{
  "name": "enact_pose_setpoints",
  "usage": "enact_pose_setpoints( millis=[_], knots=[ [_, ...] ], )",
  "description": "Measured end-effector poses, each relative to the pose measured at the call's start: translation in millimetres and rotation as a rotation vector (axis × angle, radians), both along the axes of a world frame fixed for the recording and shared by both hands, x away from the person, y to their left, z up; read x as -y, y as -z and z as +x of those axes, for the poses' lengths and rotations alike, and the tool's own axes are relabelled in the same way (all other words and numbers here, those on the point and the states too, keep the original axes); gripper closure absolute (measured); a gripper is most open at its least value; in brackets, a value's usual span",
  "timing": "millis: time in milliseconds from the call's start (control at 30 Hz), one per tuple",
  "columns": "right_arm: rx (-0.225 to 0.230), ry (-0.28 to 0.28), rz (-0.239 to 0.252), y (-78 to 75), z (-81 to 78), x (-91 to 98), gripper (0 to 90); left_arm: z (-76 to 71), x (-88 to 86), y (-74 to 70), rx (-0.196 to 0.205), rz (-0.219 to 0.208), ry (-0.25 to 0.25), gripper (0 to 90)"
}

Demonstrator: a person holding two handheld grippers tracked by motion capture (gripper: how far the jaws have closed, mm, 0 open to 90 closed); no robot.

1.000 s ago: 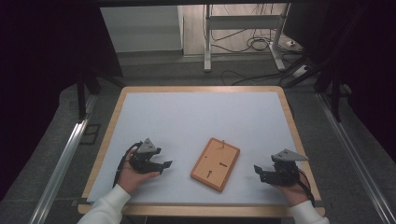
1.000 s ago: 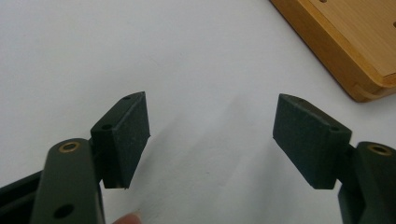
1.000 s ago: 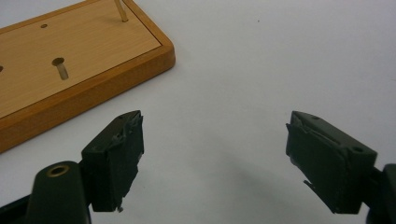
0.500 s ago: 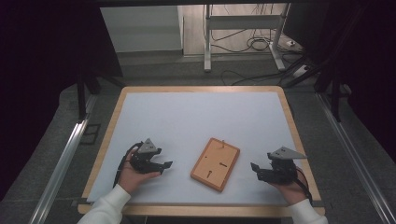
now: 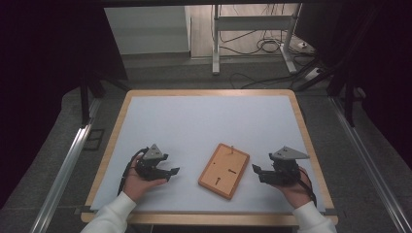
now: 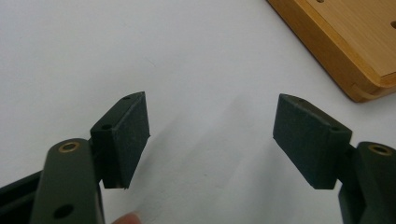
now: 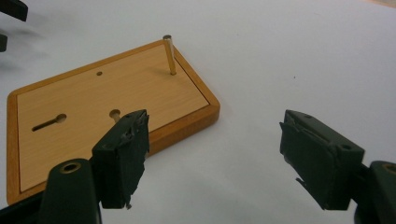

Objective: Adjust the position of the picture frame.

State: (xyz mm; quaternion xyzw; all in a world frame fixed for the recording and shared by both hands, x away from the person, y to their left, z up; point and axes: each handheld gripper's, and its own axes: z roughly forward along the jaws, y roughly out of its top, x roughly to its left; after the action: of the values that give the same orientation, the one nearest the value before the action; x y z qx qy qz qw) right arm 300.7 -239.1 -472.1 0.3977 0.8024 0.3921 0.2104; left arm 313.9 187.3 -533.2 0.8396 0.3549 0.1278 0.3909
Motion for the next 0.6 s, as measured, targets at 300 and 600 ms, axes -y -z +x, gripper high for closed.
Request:
enact_pose_setpoints(
  millis=[300,600],
  knots=[
    [0.011,-0.031,0.001,-5.9,8.5,-17.5,24.2,0.1,-0.3,0.2,0.001,0.001,0.006,26.5],
    [0.009,-0.07,-0.007,-6.9,18.0,-38.8,25.4,0.3,-0.7,0.6,-0.001,0.001,0.008,26.5]
  ],
)
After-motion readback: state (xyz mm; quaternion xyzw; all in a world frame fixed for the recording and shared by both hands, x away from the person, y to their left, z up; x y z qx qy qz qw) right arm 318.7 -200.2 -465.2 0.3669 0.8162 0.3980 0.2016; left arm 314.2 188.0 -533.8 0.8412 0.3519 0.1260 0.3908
